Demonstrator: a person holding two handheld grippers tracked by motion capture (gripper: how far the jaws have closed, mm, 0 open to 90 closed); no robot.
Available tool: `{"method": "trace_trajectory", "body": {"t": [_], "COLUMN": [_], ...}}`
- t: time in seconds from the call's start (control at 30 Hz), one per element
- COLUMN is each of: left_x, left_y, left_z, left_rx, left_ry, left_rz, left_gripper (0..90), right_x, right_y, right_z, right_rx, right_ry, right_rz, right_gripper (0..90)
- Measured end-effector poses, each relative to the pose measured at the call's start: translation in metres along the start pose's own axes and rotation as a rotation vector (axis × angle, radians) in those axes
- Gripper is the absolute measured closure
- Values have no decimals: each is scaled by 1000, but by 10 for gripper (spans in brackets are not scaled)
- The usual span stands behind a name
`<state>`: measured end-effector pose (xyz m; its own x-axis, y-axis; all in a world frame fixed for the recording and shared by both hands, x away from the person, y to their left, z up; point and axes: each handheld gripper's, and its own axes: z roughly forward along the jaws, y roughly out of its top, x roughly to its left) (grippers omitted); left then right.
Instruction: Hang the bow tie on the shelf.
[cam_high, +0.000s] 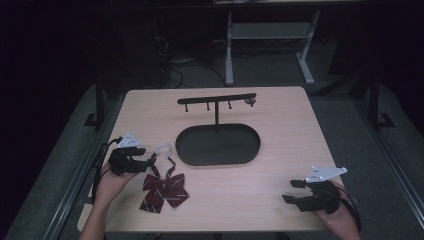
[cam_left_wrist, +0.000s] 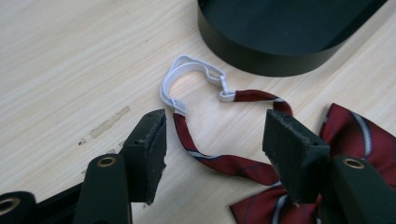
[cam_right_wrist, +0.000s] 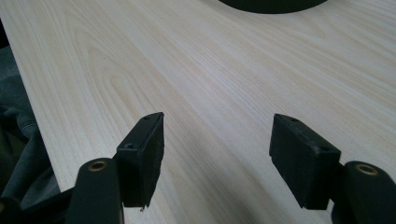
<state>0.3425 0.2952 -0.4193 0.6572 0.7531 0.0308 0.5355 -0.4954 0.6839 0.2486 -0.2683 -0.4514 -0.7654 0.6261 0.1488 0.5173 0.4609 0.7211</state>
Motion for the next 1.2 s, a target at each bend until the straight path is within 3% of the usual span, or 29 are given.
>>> {"method": "trace_trajectory", "body": {"t": [0.43,0.6,0.97,1.2], "left_x": [15,19,20,18], "left_y": [0,-2,-4,-3], "left_z": [28,37,45,48], "left_rx": [28,44,91,101], "left_ry": [19,27,33,25], "left_rz": [-51,-95,-88,-69], "left_gripper": [495,556,659,781], "right_x": [0,-1,-1,-1], "right_y": [0,-1,-1,-1], "right_z": [0,-1,-1,-1], "right_rx": [-1,-6,-7,-4], "right_ry": [0,0,0,-1], "right_rz": [0,1,1,-1], "right_gripper": [349,349,349,349]}}
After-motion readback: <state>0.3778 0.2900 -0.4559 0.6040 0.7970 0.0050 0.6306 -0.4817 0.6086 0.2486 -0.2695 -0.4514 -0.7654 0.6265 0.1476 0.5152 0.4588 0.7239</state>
